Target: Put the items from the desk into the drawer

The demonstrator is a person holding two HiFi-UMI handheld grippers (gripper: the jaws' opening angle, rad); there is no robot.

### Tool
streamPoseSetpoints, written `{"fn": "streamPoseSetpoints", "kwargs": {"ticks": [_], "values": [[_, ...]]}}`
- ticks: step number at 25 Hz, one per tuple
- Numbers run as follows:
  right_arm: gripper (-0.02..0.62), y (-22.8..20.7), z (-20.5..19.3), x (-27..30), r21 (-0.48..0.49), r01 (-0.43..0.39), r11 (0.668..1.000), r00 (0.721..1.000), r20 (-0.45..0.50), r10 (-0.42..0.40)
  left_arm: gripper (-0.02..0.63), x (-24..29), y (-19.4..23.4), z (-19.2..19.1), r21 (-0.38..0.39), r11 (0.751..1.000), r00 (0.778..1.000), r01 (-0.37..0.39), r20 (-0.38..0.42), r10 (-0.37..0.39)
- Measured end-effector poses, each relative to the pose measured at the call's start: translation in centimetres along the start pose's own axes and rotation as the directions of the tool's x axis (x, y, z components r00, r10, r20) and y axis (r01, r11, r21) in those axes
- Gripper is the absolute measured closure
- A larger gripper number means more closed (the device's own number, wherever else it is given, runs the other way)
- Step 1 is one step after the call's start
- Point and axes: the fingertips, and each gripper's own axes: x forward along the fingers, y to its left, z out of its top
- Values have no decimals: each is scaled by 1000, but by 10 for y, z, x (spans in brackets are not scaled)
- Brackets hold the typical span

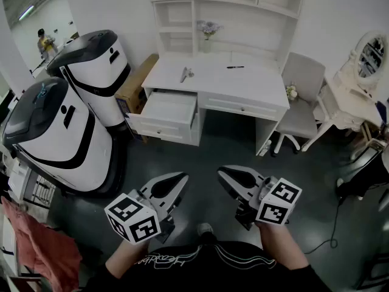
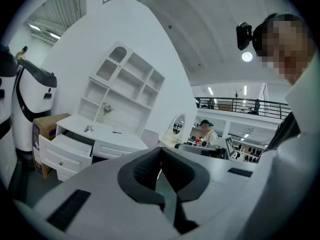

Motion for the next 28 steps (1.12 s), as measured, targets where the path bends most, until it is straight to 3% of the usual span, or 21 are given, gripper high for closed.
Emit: {"fn": "streamPoseSetpoints", "kwargs": {"ticks": [17, 28], "values": [[545, -134, 23, 29, 15, -14, 1000, 997, -70, 15, 586, 129, 72, 17, -23, 1000, 999, -5, -42, 4], [545, -210, 66, 48, 24, -4, 1000, 1000, -31, 5, 586, 207, 101, 46, -17, 999, 998, 40, -50, -41]]}}
